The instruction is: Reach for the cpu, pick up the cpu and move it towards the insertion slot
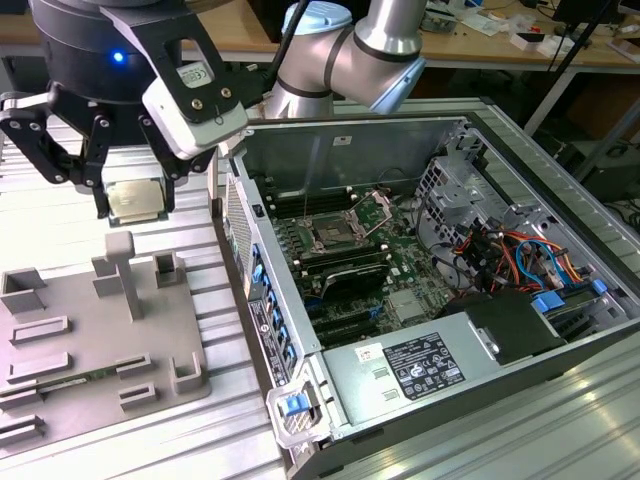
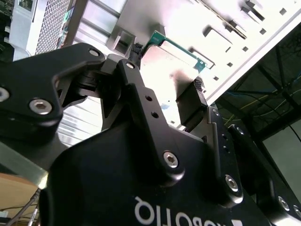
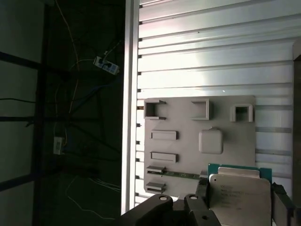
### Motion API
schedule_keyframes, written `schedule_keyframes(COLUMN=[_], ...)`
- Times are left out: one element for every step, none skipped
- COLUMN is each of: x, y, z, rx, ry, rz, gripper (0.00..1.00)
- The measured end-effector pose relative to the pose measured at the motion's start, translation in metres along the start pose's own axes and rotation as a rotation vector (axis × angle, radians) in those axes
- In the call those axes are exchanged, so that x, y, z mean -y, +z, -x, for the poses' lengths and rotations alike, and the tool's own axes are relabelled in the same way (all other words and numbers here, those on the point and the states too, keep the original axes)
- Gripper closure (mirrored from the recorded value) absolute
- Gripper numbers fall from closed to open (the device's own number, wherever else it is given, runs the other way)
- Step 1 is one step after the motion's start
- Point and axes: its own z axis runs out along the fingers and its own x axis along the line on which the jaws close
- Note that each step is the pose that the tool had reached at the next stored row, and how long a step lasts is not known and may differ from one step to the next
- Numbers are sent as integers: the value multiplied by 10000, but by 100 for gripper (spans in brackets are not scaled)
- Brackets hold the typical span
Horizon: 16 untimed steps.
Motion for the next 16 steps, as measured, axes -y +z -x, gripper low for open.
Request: schedule_keyframes(x=[1,1,2,2,3,3,3,4,4,4,5,5,5,5,6,6], y=[0,-1,-2,-2,-3,-3,-4,-4,-4,-5,-5,-6,-6,-6,-7,-7], z=[19,32,43,53,69,78,86,97,105,114,123,130,139,149,157,166], rx=[1,1,0,1,1,1,1,1,1,1,0,1,1,1,1,0], ry=[0,-1,-1,0,0,-1,0,0,0,0,0,0,-1,0,-1,-1], rz=[0,1,0,1,0,0,1,1,0,0,0,0,1,0,0,0], gripper=[45,45,45,45,45,45,45,45,45,45,45,45,45,45,45,45])
